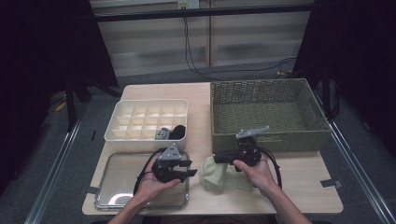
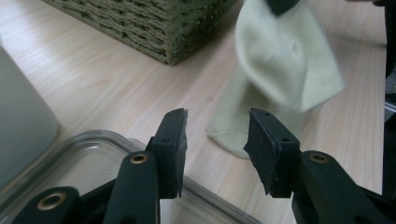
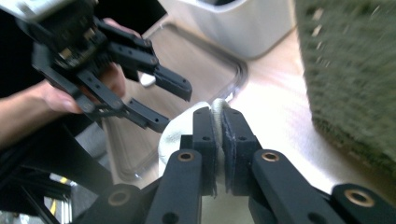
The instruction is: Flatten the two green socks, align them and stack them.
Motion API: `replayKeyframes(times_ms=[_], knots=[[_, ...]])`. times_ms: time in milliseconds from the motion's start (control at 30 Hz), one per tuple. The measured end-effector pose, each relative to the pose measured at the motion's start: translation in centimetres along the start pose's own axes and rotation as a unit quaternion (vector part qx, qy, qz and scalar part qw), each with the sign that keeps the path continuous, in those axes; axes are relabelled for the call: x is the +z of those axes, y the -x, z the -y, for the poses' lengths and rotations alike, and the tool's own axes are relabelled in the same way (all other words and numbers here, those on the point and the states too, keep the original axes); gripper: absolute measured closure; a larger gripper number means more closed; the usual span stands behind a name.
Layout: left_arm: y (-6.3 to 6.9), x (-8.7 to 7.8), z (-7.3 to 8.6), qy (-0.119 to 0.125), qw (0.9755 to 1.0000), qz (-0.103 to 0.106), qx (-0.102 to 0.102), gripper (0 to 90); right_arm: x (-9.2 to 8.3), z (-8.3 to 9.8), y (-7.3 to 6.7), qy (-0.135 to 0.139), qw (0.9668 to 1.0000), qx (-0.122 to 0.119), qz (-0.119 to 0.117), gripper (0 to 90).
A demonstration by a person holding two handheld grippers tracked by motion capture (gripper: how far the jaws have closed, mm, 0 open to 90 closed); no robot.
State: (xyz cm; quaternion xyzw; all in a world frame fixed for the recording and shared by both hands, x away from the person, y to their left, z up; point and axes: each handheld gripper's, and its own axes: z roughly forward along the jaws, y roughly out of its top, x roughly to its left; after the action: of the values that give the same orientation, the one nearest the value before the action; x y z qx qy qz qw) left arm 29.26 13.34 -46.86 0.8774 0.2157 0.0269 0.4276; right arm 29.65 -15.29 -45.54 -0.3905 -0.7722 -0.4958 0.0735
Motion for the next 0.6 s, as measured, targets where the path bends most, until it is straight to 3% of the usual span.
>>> replayKeyframes(times_ms=[100, 300, 467, 600], knots=[[0.0, 0.2, 0.1, -0.012, 0.9999, 0.003, 0.003, 57.2, 1.3, 0.5, 0.3, -0.023, 0.9997, -0.004, 0.007, 85.1], [-0.1, 0.3, 0.3, -0.015, 0.9999, 0.001, 0.001, 57.1, 2.5, 1.0, 0.9, -0.038, 0.9991, -0.009, 0.018, 83.5], [-0.3, 0.1, 0.4, -0.013, 0.9999, 0.001, -0.003, 55.2, 3.0, 1.3, 1.3, -0.047, 0.9981, -0.006, 0.039, 70.3], [-0.4, 0.0, 0.4, -0.008, 0.9999, 0.002, -0.009, 54.7, 2.9, 1.3, 1.3, -0.045, 0.9976, -0.007, 0.052, 65.2]])
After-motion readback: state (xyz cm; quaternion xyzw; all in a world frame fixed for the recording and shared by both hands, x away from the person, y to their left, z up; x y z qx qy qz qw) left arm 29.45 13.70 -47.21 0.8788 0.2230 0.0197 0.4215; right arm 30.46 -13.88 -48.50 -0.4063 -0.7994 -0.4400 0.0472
